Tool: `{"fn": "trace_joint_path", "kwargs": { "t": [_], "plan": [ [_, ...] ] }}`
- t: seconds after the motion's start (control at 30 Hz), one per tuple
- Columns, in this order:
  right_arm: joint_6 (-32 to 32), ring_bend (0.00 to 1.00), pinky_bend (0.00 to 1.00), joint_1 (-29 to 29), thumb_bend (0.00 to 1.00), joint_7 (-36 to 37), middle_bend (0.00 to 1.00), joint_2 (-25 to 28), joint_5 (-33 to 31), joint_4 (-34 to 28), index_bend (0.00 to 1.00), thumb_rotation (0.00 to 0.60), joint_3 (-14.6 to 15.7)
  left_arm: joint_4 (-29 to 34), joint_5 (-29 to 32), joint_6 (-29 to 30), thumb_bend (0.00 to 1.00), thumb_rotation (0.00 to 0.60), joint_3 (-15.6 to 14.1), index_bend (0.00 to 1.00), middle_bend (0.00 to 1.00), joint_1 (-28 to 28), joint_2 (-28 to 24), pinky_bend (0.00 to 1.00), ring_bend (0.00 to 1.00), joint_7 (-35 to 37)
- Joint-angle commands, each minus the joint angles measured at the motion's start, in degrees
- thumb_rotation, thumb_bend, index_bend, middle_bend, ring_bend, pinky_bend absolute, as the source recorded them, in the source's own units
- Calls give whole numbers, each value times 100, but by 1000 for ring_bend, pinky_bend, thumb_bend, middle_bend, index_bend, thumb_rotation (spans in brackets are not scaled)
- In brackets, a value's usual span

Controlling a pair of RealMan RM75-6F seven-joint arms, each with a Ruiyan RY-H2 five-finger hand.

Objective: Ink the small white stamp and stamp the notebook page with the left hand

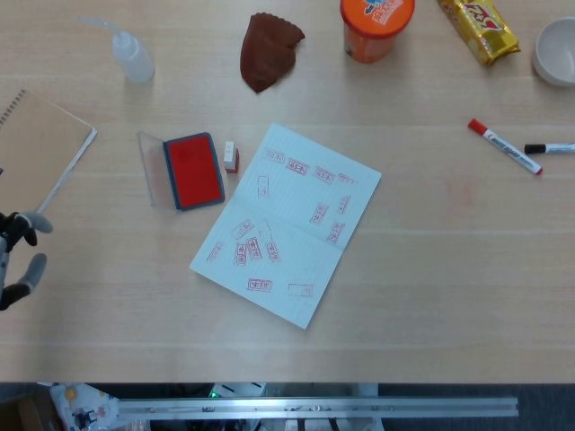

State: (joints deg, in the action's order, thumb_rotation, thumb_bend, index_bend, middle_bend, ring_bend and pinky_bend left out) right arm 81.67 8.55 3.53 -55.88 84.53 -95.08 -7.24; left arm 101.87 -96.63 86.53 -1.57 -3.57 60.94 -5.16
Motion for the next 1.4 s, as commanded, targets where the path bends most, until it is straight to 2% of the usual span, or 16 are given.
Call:
{"fn": "trace_joint_path", "kwargs": {
  "t": [0.03,0.13,0.2,0.27,0.33,0.4,0.6,0.77,0.97,1.4],
  "plan": [
    [-84,407,500,73,69,-32,514,34,-71,-40,433,600,-60,98,-157,-177,291,600,-5,431,537,-186,-121,515,501,235],
    [-176,407,500,145,69,-49,514,51,-102,-52,433,600,-87,160,-308,-333,291,600,0,428,539,-350,-180,538,510,225],
    [-225,407,500,181,69,-66,514,57,-117,-54,433,600,-95,210,-388,-438,292,600,15,422,554,-455,-190,615,533,156],
    [-266,407,500,214,68,-73,514,63,-134,-57,433,600,-104,295,-474,-587,292,600,28,417,599,-592,-199,753,577,110],
    [-302,407,500,243,68,-63,514,67,-153,-54,433,600,-113,376,-550,-728,292,600,56,414,667,-731,-190,898,672,54],
    [-346,407,500,269,68,-56,514,76,-177,-47,433,600,-117,458,-598,-900,291,600,85,407,748,-878,-167,992,798,-27],
    [-412,407,500,299,68,-55,514,91,-218,-41,433,600,-108,617,-609,-1277,292,600,179,359,890,-1177,-41,1000,939,-339],
    [-455,407,500,294,68,-52,514,98,-251,-27,433,600,-68,840,-325,-2058,291,600,328,313,953,-1629,271,1000,991,-999],
    [-447,407,500,253,68,-40,514,133,-282,-30,433,600,-24,950,277,-2593,291,600,547,273,974,-1961,653,1000,1000,-1845],
    [-475,407,500,254,68,-24,514,159,-263,-20,433,600,25,917,1696,-3095,274,600,954,261,985,-2619,1405,1000,1000,-3374]
  ]
}}
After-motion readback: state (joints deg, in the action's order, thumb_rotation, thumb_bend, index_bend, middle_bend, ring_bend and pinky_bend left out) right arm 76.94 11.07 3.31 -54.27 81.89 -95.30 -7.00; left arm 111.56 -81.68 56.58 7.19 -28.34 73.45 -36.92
